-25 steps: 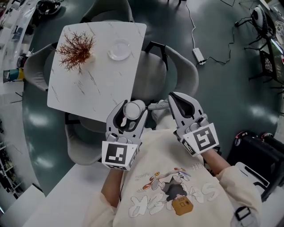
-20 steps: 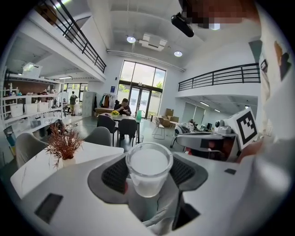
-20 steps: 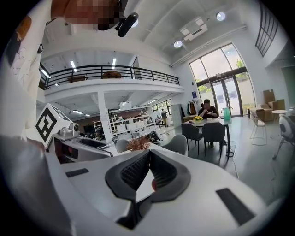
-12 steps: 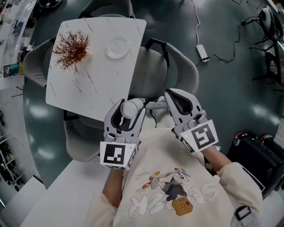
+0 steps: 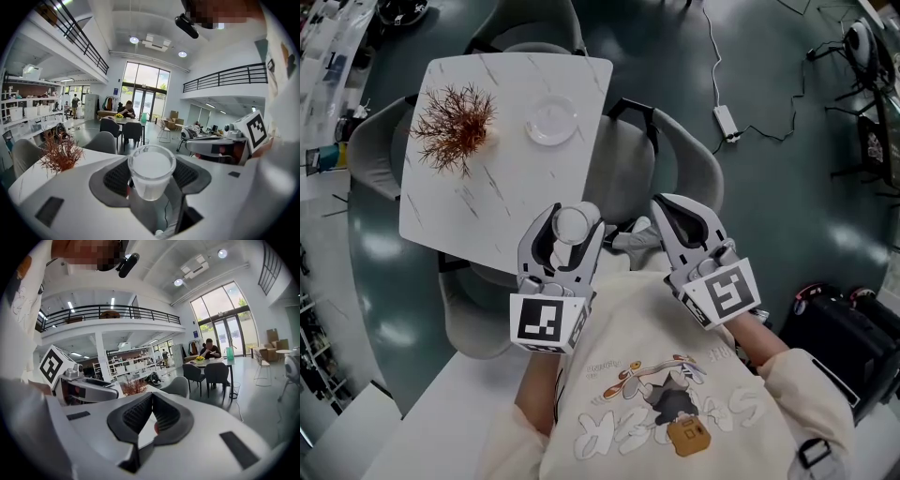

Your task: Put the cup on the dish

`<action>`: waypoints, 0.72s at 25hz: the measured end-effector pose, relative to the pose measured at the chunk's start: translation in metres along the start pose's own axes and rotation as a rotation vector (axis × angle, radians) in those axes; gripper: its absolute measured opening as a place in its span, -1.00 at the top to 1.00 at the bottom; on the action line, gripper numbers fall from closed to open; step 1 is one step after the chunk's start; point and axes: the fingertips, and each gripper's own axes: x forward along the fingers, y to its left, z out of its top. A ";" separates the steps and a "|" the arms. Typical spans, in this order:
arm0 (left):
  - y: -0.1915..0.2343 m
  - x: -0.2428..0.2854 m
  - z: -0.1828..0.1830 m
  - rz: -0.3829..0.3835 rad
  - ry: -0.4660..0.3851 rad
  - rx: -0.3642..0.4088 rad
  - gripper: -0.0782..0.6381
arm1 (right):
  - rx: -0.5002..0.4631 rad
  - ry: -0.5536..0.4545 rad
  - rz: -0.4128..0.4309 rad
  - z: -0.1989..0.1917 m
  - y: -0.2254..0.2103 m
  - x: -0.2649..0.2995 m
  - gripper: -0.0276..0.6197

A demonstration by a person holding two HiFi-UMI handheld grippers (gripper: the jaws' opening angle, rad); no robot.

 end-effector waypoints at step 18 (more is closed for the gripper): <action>0.087 0.065 0.014 0.012 -0.013 -0.027 0.01 | -0.078 0.077 0.016 -0.009 -0.010 0.102 0.90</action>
